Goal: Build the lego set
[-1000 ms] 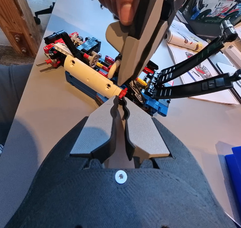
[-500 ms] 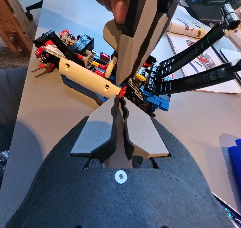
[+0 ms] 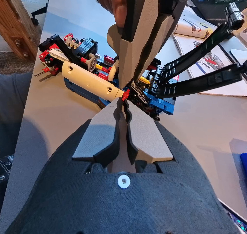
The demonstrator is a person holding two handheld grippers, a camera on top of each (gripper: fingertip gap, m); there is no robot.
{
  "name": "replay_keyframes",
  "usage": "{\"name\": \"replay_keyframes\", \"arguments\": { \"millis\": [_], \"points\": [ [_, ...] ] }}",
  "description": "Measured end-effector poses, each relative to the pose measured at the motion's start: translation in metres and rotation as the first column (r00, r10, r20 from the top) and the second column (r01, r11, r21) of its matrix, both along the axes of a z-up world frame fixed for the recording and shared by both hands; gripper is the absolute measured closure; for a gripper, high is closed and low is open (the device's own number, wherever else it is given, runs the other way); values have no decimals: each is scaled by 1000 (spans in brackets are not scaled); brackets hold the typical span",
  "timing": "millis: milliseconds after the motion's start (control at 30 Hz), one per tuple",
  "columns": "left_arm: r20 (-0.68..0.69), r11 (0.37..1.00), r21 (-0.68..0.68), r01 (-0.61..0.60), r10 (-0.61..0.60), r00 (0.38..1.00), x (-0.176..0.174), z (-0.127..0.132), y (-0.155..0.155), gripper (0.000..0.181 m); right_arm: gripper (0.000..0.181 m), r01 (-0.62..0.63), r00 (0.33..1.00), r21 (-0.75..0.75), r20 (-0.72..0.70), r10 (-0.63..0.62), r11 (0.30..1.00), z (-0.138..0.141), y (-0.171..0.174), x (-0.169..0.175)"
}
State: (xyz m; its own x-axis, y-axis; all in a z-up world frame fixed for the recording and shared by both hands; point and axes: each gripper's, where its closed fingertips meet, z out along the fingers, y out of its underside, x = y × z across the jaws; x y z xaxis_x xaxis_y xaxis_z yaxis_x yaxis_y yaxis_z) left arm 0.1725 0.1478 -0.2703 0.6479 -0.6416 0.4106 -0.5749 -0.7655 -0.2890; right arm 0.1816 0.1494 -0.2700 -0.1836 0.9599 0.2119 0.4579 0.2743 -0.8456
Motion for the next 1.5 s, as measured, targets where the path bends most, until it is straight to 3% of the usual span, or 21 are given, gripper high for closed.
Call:
{"name": "replay_keyframes", "arguments": {
  "millis": [733,900,1300,1500],
  "points": [
    [-46,1000,18,-3,4,999,-2,-1,0,174,181,-11,1000,16,-18,11,1000,3,-2,-3],
    [-36,1000,5,-14,14,999,1,-2,-1,174,181,-21,997,-55,-79,17,998,12,1,-5],
    [31,997,-21,-75,75,997,-1,2,0,172,181,-22,993,-42,-114,17,999,12,1,-2],
    [71,991,-18,-130,131,989,-6,7,1,154,181,-41,995,-17,-96,39,999,9,-4,2]
  ]
}}
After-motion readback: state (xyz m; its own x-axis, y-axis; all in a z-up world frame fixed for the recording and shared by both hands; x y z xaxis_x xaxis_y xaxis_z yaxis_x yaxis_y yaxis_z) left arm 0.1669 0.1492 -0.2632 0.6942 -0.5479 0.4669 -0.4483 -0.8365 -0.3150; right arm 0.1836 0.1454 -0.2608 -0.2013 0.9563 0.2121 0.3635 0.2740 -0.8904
